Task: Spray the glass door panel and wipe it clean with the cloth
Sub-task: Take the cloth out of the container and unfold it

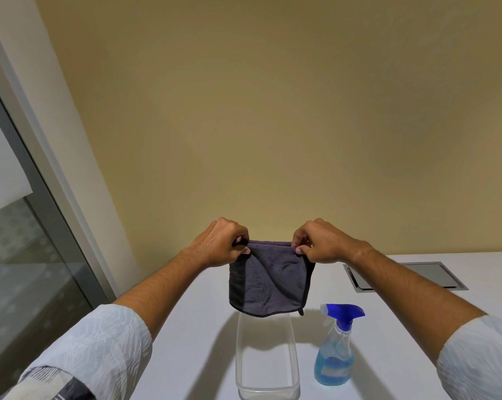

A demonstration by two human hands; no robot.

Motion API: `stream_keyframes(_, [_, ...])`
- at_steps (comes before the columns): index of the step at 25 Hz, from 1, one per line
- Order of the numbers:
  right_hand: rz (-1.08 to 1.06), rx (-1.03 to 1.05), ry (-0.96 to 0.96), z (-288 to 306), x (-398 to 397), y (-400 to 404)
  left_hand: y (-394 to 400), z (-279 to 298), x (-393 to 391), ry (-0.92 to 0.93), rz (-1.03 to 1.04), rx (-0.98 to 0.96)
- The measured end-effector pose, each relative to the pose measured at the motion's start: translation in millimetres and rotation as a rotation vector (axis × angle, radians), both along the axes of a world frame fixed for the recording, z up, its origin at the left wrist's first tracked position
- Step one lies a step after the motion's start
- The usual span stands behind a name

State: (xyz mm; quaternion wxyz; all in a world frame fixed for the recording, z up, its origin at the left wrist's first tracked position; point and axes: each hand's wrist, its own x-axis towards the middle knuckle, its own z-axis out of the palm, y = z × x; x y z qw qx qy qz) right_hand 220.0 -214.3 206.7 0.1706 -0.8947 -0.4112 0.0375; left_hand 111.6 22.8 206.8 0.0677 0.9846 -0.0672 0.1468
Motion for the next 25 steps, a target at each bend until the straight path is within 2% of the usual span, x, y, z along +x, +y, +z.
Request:
stream_keyframes(4, [0.018,0.025,-0.036,8.5,0.8,0.6,5.8,2.1,2.2,0.074,0.075,-0.144])
stream_keyframes(11, [0.020,-0.139,-0.163,24.2,0.1,10.0,18.1,13.4,5.6,0.172,0.067,-0.169])
stream_keyframes(18, [-0.124,-0.029,-0.025,43.8,-2.3,22.8,31.6,29.7,7.4,0.237,0.105,-0.307])
stream_keyframes(25, [-0.177,0.001,0.091,56.1,-6.3,35.0,44.1,41.7,2.0,0.241,0.103,-0.390])
